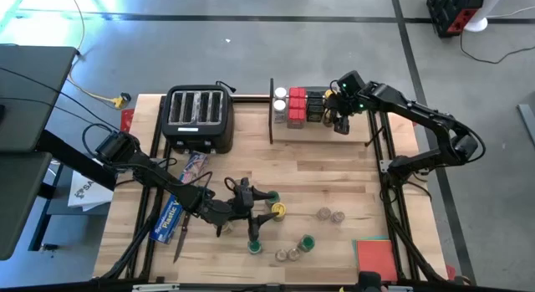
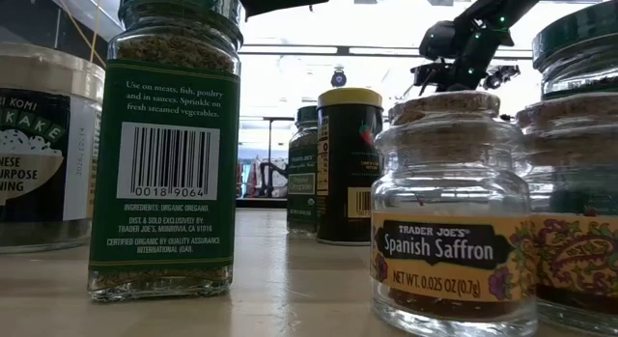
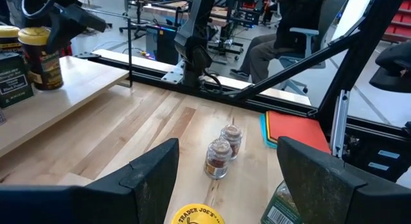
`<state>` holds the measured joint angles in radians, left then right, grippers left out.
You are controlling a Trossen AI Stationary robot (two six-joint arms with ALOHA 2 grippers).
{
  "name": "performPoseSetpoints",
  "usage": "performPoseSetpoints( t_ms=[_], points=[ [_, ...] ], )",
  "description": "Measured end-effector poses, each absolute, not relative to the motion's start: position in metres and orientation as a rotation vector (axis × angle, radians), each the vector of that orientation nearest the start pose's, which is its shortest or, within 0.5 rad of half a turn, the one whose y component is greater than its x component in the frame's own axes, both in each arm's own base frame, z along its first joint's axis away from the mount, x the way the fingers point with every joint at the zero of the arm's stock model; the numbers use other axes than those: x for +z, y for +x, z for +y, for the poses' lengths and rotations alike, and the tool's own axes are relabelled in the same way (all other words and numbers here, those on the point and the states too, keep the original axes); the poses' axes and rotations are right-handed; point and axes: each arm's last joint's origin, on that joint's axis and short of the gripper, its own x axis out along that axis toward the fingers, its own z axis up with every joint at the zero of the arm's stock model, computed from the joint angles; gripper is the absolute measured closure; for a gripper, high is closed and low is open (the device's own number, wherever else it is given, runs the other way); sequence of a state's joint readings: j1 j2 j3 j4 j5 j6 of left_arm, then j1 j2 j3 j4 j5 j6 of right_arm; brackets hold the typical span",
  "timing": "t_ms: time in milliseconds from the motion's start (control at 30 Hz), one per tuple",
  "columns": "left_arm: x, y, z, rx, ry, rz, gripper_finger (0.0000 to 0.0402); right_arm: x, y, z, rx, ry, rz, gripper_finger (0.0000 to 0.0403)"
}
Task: Shelf spices
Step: Put the right yellow seasoning bottle on the shelf aligned with the other yellow seasoning bottle
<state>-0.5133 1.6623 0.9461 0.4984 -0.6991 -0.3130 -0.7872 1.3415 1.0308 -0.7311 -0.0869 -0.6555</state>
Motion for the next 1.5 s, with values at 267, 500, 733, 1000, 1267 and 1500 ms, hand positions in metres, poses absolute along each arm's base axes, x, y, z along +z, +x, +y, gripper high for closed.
performPoseSetpoints(
  t_ms=[267,500,733,1000,1267,1500],
  points=[
    [0.231,0.319,-0.159,0.211,-0.187,0.148,0.0142,0.26,0.185,-0.185,-0.336,-0.159,1.125,0.0151],
    [0.231,0.319,-0.159,0.21,-0.188,0.148,0.0142,0.26,0.185,-0.185,-0.337,-0.157,1.126,0.0151],
    [0.231,0.319,-0.159,0.21,-0.19,0.148,0.0142,0.26,0.186,-0.185,-0.339,-0.17,1.121,0.015],
    [0.231,0.319,-0.159,0.21,-0.19,0.148,0.0142,0.262,0.187,-0.186,-0.379,-0.224,1.145,0.015],
    [0.231,0.319,-0.159,0.21,-0.189,0.148,0.0142,0.262,0.193,-0.18,-0.38,-0.259,1.16,0.015],
    [0.231,0.319,-0.159,0.21,-0.189,0.148,0.0142,0.265,0.198,-0.172,-0.405,-0.316,1.183,0.015]
  ],
)
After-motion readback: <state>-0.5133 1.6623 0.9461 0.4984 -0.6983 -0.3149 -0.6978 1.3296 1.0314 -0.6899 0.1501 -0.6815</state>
